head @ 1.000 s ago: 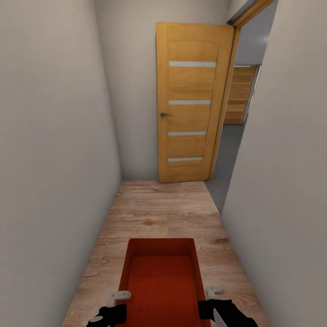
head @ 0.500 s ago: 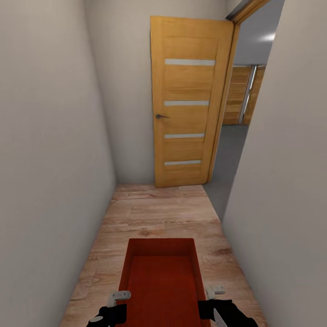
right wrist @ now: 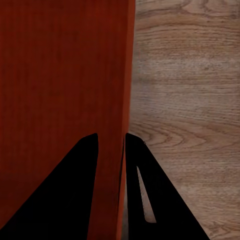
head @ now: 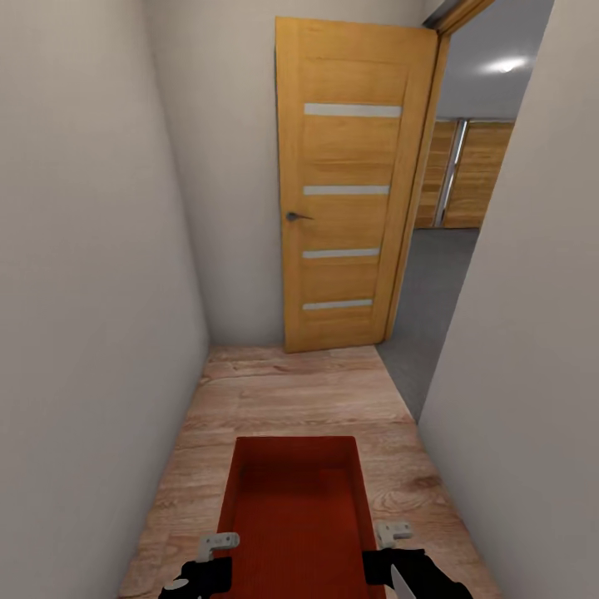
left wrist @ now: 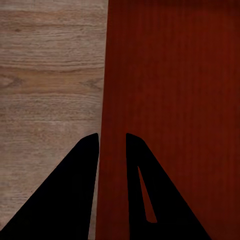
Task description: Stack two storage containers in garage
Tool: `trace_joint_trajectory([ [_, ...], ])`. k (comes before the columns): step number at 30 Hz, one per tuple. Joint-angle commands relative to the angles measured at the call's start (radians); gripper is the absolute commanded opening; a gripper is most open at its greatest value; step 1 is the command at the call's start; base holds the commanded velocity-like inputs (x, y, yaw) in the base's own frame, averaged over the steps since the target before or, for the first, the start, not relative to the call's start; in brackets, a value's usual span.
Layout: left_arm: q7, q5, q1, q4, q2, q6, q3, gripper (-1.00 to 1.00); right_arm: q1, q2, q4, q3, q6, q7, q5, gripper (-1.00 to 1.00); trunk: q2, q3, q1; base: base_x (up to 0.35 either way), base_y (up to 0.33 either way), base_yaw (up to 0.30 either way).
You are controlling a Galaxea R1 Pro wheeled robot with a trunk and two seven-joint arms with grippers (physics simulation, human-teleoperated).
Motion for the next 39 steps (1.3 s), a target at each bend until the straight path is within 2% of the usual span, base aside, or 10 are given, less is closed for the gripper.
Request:
trace_joint_trajectory([
  [1, -0.019, -0.005, -0.001, 0.004, 0.001, 0.003, -0.003, -1.0, 0.0, -0.034, -0.004, 0.034, 0.006, 0.015, -0.015, -1.0, 0.0, -0.001, 0.0, 0.303, 0.181, -0.112],
  [39, -0.019, -0.006, -0.001, 0.004, 0.001, 0.003, -0.003, -1.0, 0.0, -0.034, -0.004, 0.034, 0.007, 0.015, -0.015, -1.0, 0.0, -0.001, 0.0, 0.303, 0.167, -0.049],
])
